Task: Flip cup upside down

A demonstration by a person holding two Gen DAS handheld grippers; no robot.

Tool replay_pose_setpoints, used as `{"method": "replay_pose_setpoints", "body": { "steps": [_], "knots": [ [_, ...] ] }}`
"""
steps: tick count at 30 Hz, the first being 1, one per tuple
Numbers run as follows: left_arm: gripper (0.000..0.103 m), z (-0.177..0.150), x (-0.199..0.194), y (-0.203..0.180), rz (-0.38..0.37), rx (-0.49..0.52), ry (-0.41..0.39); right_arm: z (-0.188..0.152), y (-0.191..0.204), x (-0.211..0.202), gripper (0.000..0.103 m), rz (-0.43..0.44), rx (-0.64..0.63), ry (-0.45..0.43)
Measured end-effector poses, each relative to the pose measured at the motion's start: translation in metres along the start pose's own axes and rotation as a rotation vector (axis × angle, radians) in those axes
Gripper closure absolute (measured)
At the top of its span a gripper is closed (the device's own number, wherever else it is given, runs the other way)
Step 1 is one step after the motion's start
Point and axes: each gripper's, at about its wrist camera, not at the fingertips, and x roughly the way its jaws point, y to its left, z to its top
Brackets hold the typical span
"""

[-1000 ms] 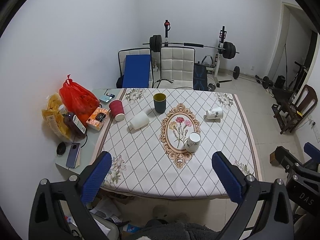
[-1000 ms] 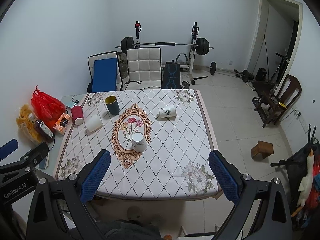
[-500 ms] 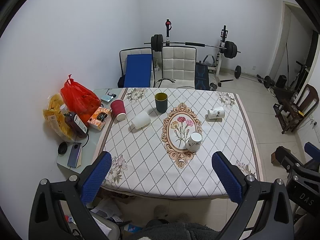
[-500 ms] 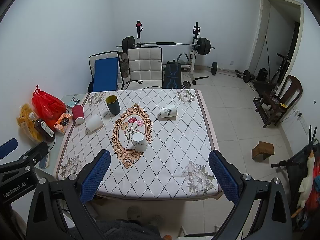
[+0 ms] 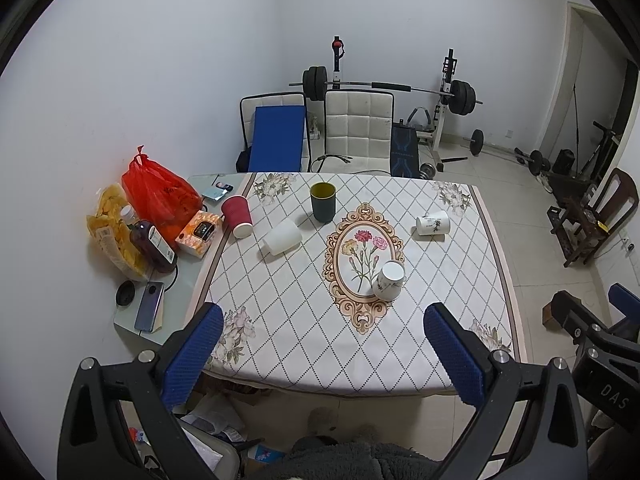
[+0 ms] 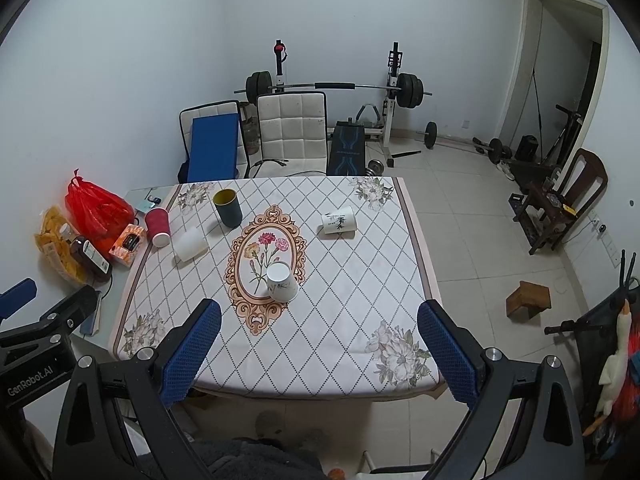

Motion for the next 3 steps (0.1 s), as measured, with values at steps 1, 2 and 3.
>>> {"method": "replay_pose_setpoints", "body": {
  "steps": [1,2,3],
  "knots": [
    [0.0,-0.001,-0.0002,0.0007,-0.004,-0.001,0.001,0.0,-0.001,0.0008,0.002,0.001,0.001,0.001],
    [0.0,-0.0021,-0.0006,0.0004,-0.008,-0.001,0.001,-0.0005,-0.0011,0.0013,0.002,0.003,0.0,0.003],
    [0.0,-0.0027,0.0002,-0.0007,-0.011,-0.002,0.003,-0.0014,-0.0006,0.0007,0.003,0.004,-0.002,0.004]
  ]
}}
